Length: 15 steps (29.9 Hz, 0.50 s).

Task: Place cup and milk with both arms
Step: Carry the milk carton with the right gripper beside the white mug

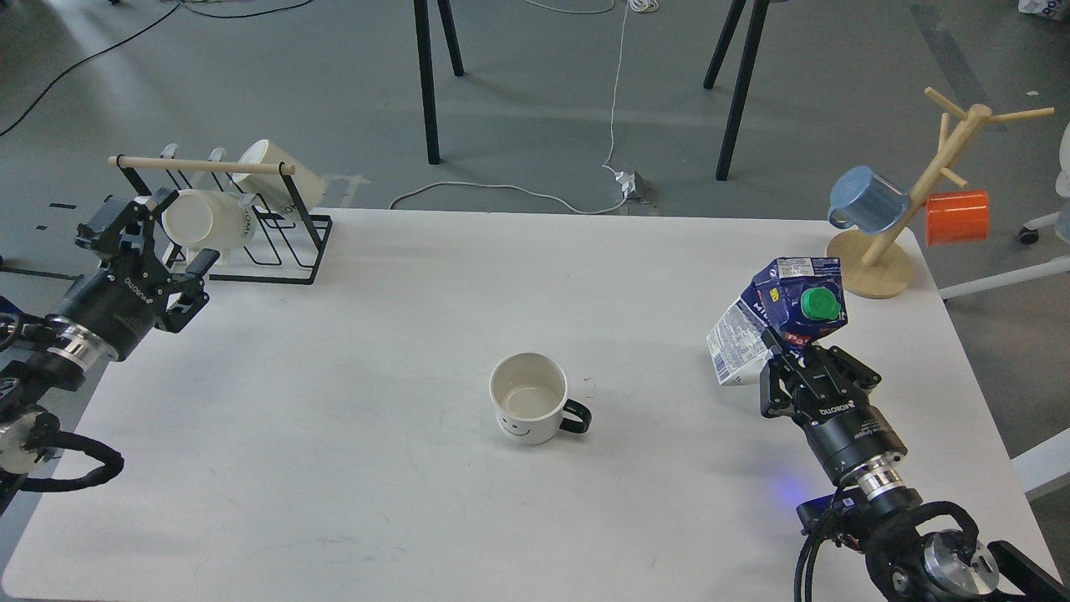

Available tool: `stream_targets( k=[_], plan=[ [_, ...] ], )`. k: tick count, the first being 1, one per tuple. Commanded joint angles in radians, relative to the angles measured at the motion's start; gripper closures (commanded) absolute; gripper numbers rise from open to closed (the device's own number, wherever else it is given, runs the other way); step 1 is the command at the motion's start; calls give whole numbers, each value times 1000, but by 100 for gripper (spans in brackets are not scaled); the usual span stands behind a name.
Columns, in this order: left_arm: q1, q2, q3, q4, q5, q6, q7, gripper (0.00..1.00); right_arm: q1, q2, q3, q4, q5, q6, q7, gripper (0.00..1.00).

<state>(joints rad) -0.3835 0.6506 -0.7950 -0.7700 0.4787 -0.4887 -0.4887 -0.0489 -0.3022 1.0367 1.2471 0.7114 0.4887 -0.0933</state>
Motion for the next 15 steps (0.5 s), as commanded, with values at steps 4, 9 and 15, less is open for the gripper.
stream_targets(
  k=[4,9,15],
  plan=[
    [0,0,0,0,0,0,0,3,-41,21,-56,15,-69,0,3,72],
    [0,1,2,0,1,0,0,3,-69,97,-67,15,-148,0,3,72],
    [0,3,0,0,3,0,0,3,-75,132,-93,12,-179,0,3,72]
  ],
)
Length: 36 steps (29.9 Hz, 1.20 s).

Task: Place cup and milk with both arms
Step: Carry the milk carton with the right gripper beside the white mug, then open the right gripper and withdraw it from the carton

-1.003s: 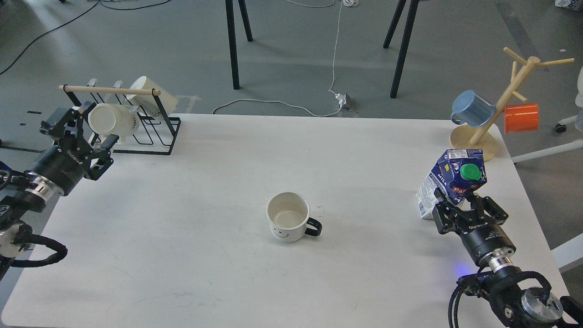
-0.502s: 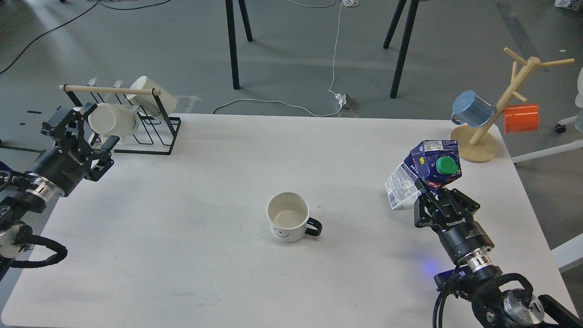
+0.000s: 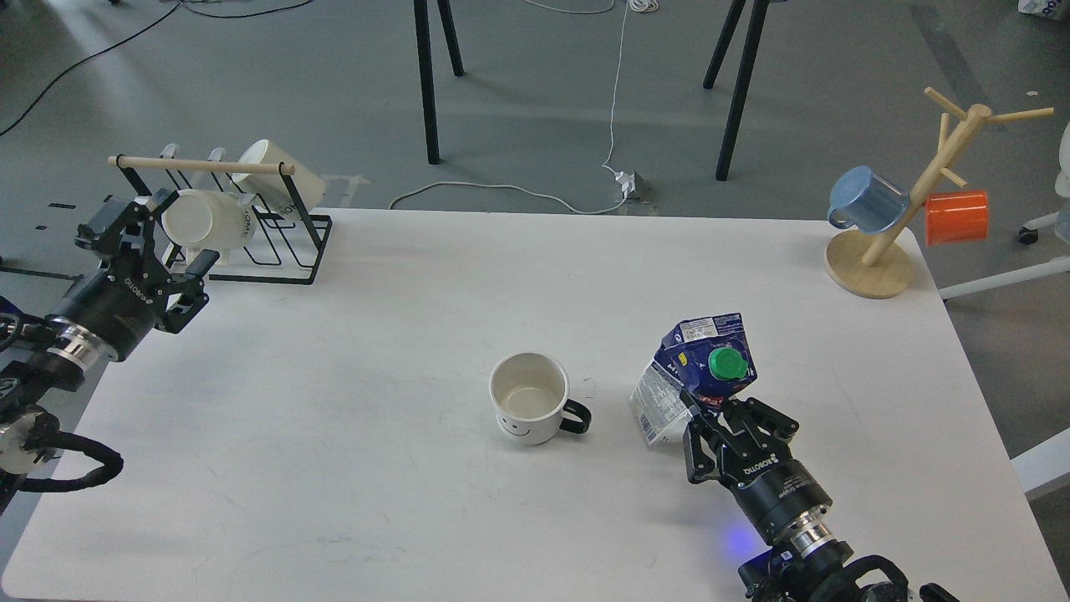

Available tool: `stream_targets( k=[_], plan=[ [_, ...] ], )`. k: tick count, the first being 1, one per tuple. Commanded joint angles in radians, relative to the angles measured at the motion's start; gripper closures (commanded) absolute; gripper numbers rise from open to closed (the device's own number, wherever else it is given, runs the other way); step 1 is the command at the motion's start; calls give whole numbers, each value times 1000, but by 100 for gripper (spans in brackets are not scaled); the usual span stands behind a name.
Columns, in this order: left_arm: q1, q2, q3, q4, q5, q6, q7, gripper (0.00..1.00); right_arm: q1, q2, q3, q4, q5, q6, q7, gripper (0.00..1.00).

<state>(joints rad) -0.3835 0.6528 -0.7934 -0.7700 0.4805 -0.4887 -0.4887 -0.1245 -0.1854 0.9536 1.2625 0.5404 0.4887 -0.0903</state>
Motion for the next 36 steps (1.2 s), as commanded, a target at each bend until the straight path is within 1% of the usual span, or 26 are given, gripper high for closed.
stream_targets(
  k=[1,13,15,19,21,23,24,26,27,32,36],
  plan=[
    [0,1,-1,0,1,0,0,3,0,18,-10,-6,-13,0,0,72],
    [2,4,0,1,1,0,0,2,14,38,-10,-43,-26,0,0,72],
    [15,10,-1,1,1,0,0,2,14,40,-12,-41,-26,0,0,69],
    [25,14,-1,1,1,0,0,2,16,40,-13,-38,-26,0,0,58],
    [25,13,-1,1,1,0,0,2,14,40,-13,-37,-26,0,0,47],
    [25,13,-1,1,1,0,0,2,14,40,-13,-35,-25,0,0,39],
    [25,13,-1,1,1,0,0,2,13,40,-13,-35,-25,0,0,33],
    [25,13,-1,1,1,0,0,2,9,38,-13,-32,-26,0,0,11],
    [25,13,-1,1,1,0,0,2,6,35,-13,-32,-26,0,0,3],
    [25,14,-1,1,1,0,0,2,-18,9,-9,-31,-26,0,-2,2],
    [25,14,-1,1,1,0,0,2,-76,-40,0,21,-28,0,-2,2]
  ],
)
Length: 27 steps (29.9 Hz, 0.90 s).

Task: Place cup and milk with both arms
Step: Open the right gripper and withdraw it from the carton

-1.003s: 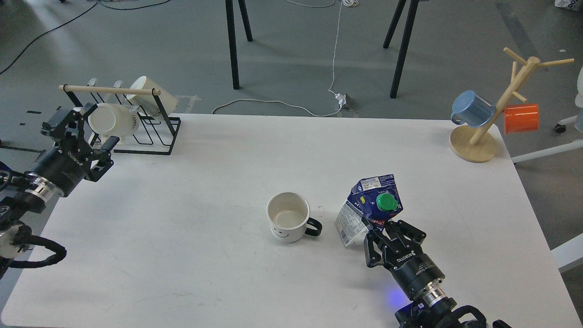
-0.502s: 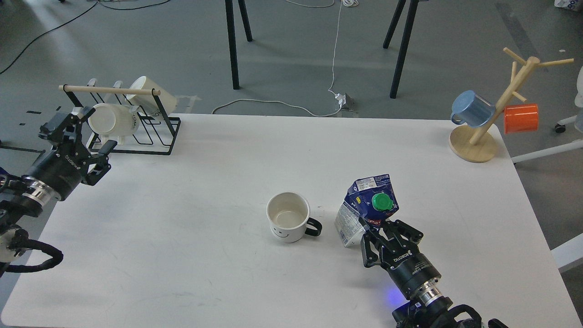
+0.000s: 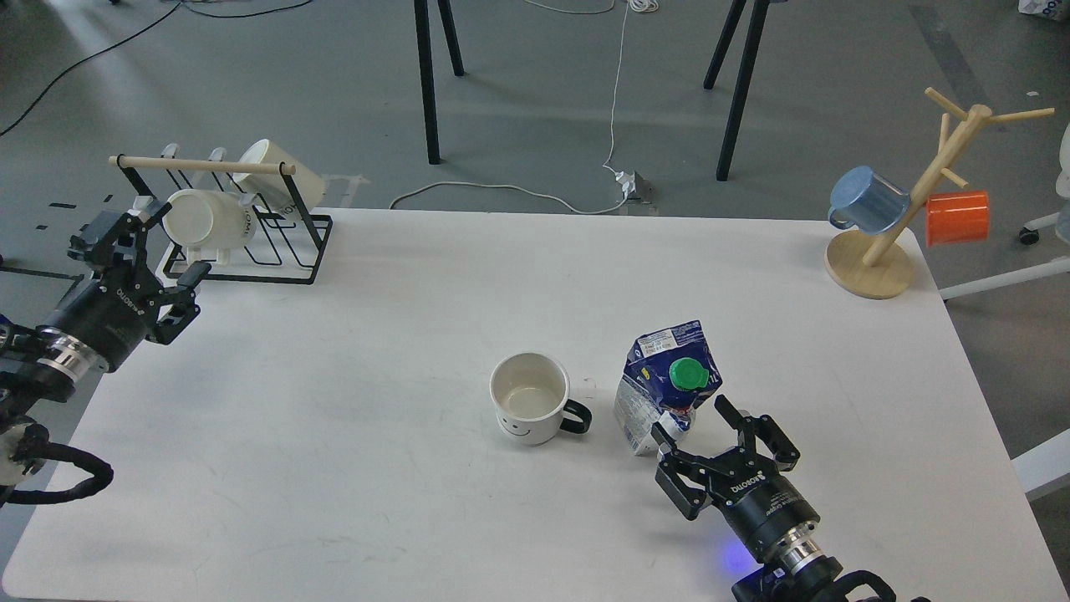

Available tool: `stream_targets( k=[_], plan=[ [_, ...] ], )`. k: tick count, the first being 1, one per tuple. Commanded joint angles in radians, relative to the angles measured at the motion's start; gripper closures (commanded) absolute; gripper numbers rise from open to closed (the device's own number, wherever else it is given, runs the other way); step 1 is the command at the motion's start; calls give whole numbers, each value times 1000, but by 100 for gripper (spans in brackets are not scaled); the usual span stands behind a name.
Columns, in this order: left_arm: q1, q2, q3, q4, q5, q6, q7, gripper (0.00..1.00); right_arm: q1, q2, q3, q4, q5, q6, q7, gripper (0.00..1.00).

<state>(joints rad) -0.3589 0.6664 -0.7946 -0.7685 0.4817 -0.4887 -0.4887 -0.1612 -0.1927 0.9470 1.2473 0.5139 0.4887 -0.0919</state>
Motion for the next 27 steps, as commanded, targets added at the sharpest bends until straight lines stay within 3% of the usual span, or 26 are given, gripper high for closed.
stream_targets(
  k=[1,10,15,19,27],
  plan=[
    [0,1,0,0,0,0,0,2,-56,-50,10,49,0,0,0,2],
    [0,-4,0,0,0,0,0,2,-178,-246,96,86,0,0,1,2],
    [0,-4,0,0,0,0,0,2,-159,-307,278,77,0,0,0,2],
    [0,-4,-3,0,-2,0,0,2,-11,-333,348,44,-8,0,-2,2],
    [-8,-2,-8,0,-2,0,0,2,296,-366,253,-109,-31,0,-5,2]
  ],
)
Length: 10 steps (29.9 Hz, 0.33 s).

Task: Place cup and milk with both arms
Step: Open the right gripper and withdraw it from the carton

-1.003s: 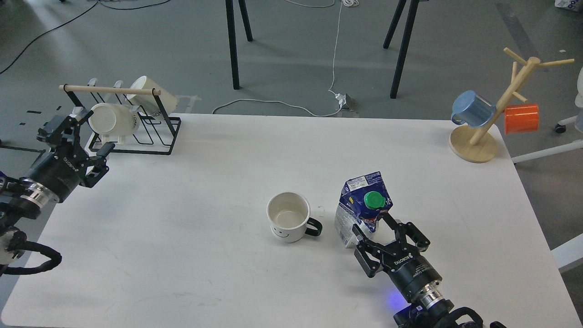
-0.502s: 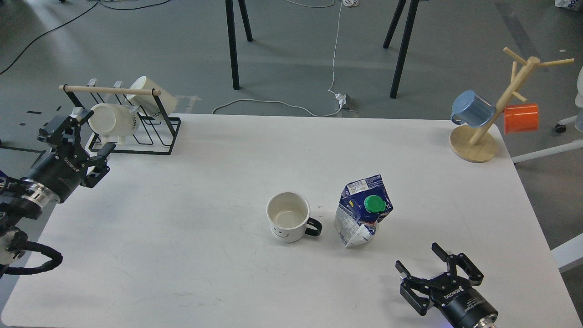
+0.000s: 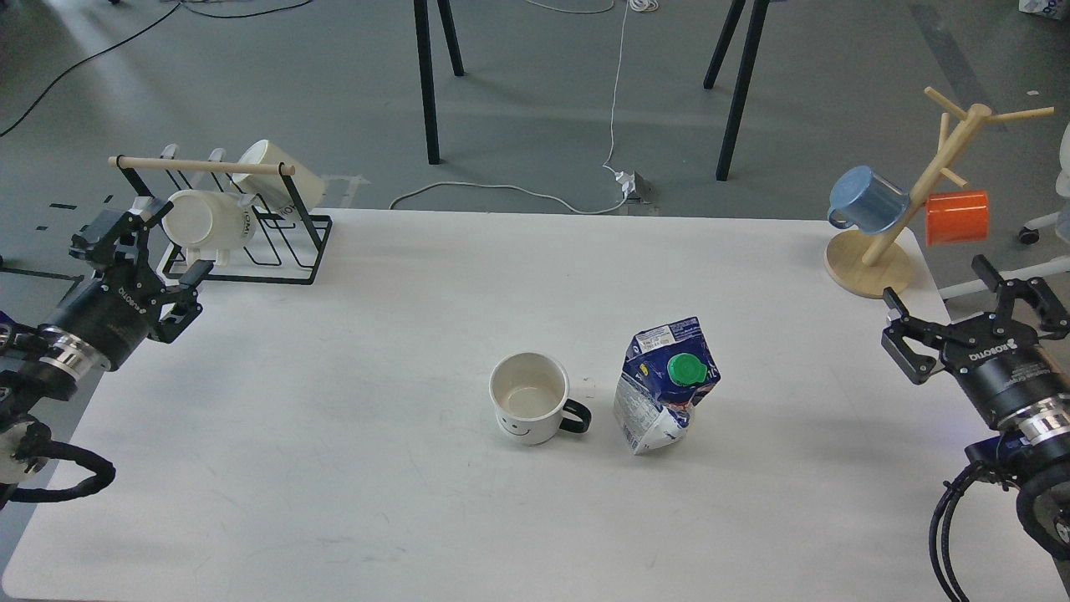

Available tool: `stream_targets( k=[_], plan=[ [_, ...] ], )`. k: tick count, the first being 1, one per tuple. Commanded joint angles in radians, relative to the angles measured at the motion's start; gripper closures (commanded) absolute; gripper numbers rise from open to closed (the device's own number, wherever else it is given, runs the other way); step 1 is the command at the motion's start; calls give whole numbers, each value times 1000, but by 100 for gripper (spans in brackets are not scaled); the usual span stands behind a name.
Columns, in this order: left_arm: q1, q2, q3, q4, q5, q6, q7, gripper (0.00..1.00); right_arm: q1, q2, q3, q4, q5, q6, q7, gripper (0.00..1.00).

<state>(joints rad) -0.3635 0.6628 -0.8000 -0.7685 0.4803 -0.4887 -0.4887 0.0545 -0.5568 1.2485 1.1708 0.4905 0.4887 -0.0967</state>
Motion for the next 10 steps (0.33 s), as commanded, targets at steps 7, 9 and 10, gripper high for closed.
stream_targets(
  k=[7,9,10],
  plan=[
    [-6,1,-4,0,-2,0,0,2,93,11,-67,-39,-7,0,3,2],
    [-6,1,-4,0,-2,0,0,2,94,12,-69,-49,-7,0,3,2],
    [-6,1,-4,0,-2,0,0,2,96,14,-69,-49,-7,0,5,2]
  ],
)
